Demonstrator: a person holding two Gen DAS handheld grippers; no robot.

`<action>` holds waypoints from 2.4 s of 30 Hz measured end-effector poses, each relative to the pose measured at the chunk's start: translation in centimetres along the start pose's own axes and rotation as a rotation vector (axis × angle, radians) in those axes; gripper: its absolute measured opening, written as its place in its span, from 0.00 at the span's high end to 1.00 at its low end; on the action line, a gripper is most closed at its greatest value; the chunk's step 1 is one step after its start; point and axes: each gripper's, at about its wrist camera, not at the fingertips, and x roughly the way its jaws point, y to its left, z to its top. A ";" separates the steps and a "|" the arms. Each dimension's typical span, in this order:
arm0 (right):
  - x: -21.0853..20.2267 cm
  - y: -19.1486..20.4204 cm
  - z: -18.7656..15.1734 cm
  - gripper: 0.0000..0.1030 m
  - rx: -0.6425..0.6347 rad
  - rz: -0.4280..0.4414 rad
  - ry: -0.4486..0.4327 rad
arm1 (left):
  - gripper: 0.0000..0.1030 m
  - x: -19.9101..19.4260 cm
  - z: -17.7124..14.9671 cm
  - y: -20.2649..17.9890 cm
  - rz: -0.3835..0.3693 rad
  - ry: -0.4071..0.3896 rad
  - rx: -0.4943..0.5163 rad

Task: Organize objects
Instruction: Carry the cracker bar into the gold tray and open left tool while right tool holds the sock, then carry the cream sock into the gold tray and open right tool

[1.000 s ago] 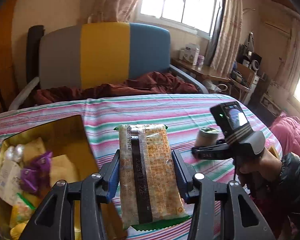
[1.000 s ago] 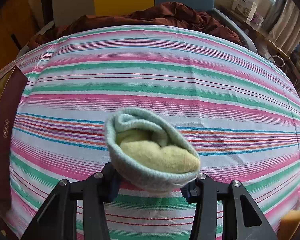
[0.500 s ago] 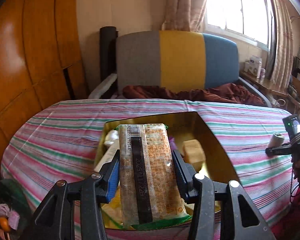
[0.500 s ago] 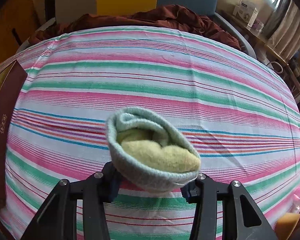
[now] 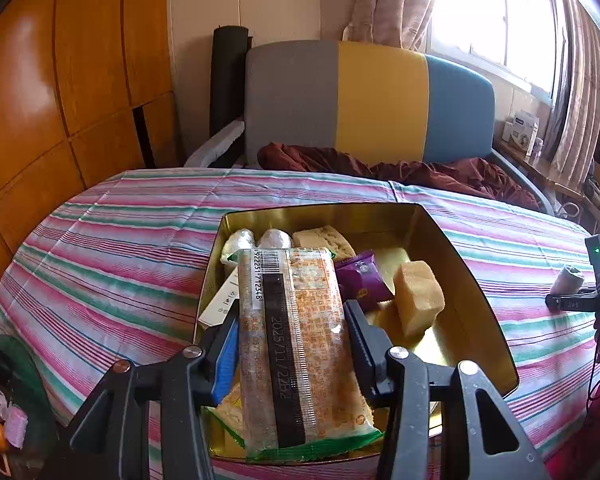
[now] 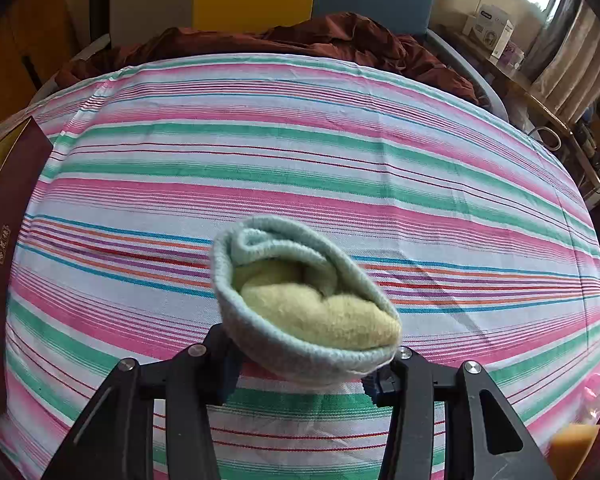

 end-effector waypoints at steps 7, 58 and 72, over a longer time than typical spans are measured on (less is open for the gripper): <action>-0.1 0.1 0.0 0.53 -0.011 -0.008 -0.002 | 0.53 1.7 0.1 -0.6 -0.012 0.033 0.014; -11.7 20.6 0.5 0.54 -0.230 0.418 -0.180 | 0.34 -1.8 0.0 2.6 0.071 -0.011 -0.075; -6.4 31.6 -0.6 0.50 -0.345 0.465 -0.049 | 0.34 -2.4 -1.1 4.7 0.146 -0.024 -0.094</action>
